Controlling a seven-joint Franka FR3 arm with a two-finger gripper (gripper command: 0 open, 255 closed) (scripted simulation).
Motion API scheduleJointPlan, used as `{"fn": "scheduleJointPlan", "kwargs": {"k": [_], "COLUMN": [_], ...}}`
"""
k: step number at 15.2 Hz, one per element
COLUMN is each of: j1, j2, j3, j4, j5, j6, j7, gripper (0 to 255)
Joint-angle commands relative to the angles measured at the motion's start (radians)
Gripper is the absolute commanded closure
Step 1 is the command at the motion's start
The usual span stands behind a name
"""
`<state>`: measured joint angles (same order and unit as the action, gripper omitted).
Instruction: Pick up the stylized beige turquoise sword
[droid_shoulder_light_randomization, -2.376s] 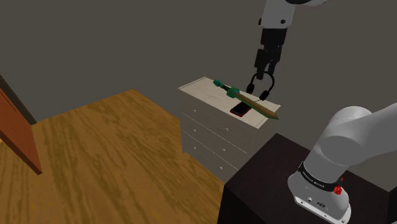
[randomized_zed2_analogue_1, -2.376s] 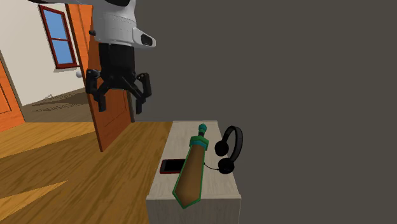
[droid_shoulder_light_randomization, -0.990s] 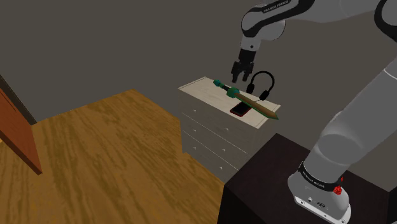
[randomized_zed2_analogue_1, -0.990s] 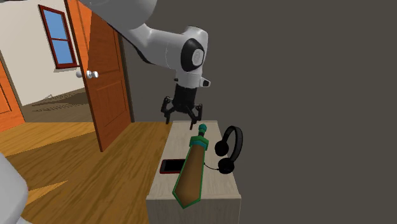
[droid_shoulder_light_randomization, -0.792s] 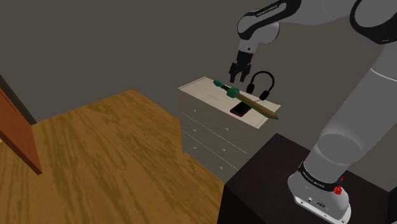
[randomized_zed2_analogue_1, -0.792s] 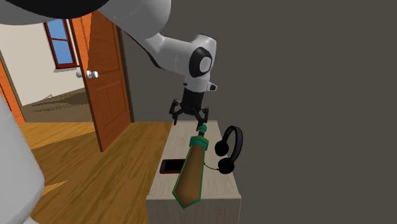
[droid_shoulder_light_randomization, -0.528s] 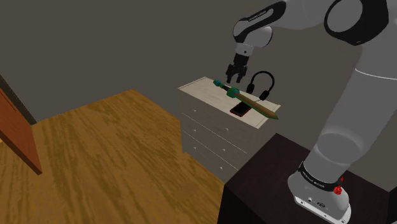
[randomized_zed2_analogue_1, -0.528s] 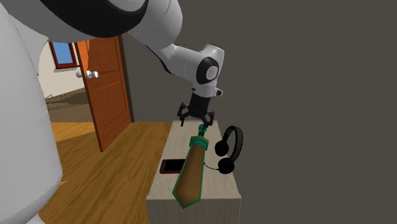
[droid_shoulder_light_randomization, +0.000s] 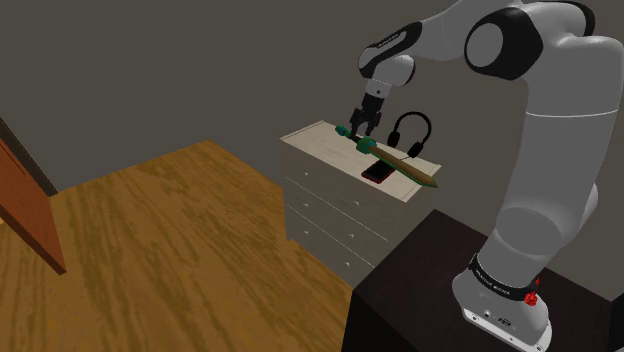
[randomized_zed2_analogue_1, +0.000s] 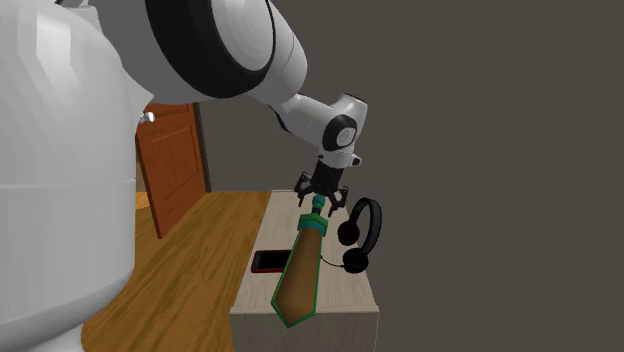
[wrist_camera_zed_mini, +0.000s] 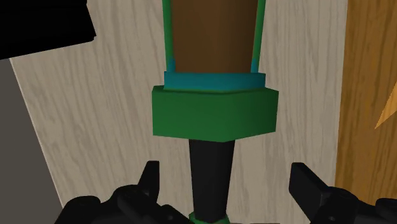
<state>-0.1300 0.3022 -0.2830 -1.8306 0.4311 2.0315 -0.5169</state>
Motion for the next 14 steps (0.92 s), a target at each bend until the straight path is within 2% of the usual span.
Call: {"fn": "scheduleJointPlan", "kwargs": {"k": [1, 6, 7, 14], "j1": [0.0, -0.002, -0.002, -0.001], "j2": [0.013, 0.029, 0.029, 0.029], "j3": [0.003, 0.006, 0.006, 0.007], "j4": [-0.009, -0.022, -0.022, -0.022], "j5": [0.009, 0.019, 0.019, 0.019], "j6": [0.02, 0.046, 0.047, 0.046], "j7": [-0.009, -0.022, -0.022, -0.021], "gripper": [0, 0, 255, 255]}}
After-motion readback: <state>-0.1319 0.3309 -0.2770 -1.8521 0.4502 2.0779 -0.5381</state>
